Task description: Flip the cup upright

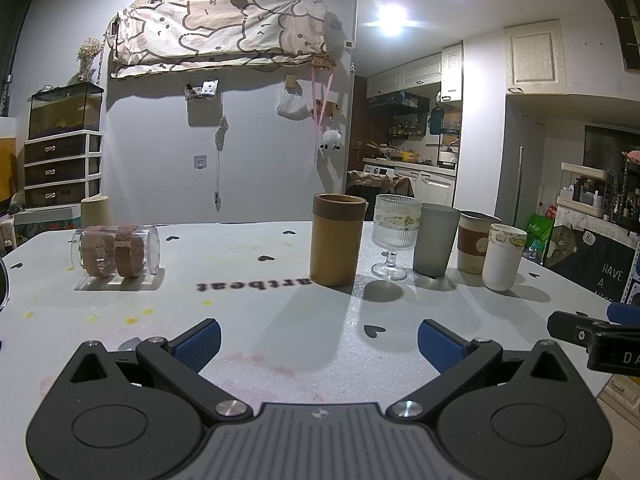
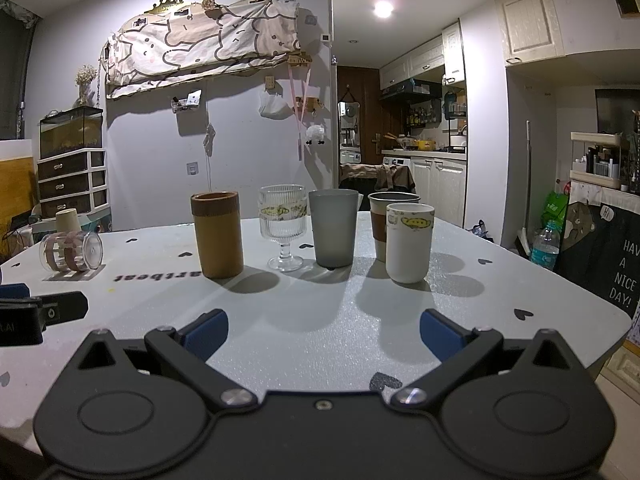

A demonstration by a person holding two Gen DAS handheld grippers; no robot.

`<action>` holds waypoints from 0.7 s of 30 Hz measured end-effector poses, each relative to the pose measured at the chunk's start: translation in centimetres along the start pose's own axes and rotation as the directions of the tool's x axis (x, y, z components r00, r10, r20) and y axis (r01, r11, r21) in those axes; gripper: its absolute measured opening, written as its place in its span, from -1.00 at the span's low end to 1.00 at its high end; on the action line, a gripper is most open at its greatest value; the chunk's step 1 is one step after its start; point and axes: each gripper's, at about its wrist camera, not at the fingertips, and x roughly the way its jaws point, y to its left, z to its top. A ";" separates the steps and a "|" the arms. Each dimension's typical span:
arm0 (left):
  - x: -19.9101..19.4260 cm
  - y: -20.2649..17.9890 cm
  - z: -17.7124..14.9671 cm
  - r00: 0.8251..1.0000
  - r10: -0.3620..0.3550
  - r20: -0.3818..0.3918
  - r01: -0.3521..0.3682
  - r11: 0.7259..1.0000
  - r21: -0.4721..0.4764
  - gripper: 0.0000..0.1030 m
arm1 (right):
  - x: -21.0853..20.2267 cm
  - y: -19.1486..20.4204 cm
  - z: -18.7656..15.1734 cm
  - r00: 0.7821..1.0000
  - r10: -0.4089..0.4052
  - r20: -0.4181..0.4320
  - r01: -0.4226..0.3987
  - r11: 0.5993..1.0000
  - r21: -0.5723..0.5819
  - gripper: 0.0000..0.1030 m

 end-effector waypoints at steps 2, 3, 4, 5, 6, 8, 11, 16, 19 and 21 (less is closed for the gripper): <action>0.0 0.0 0.0 1.000 0.000 0.000 0.000 1.000 0.000 1.00 | 0.0 0.0 0.0 1.000 0.000 -0.001 0.000 1.000 0.000 1.00; 0.0 0.0 0.0 1.000 0.000 0.000 0.000 1.000 0.000 1.00 | 0.0 0.0 0.0 1.000 0.000 0.000 0.000 1.000 0.000 1.00; 0.0 0.0 0.0 1.000 0.000 0.000 0.000 1.000 0.001 1.00 | 0.0 0.0 0.0 1.000 0.000 0.000 0.000 1.000 0.000 1.00; 0.0 0.0 0.0 1.000 0.000 0.000 0.000 1.000 0.000 1.00 | 0.0 0.0 0.0 1.000 0.000 0.000 0.000 1.000 0.000 1.00; 0.0 0.0 0.0 1.000 0.000 0.000 0.000 1.000 0.000 1.00 | 0.0 0.0 0.0 1.000 0.000 0.000 0.000 1.000 -0.001 1.00; 0.0 0.0 0.0 1.000 0.000 0.001 0.000 1.000 0.000 1.00 | 0.0 0.0 0.0 1.000 0.000 0.000 0.000 1.000 -0.001 1.00; 0.0 0.0 0.0 1.000 0.000 0.000 0.000 1.000 0.000 1.00 | 0.0 0.0 0.0 1.000 0.000 0.000 0.000 1.000 -0.001 1.00; 0.0 0.0 0.0 1.000 0.000 0.000 0.000 1.000 0.000 1.00 | 0.0 0.0 0.0 1.000 0.000 -0.001 0.000 1.000 0.000 1.00; 0.0 -0.1 0.0 1.000 0.001 0.000 -0.001 1.000 -0.003 1.00 | 0.0 0.0 0.0 1.000 0.000 0.000 0.000 1.000 -0.001 1.00; 0.0 -0.2 0.1 1.000 0.002 -0.003 -0.003 1.000 -0.005 1.00 | 0.0 0.0 0.0 1.000 0.001 -0.001 -0.001 1.000 -0.001 1.00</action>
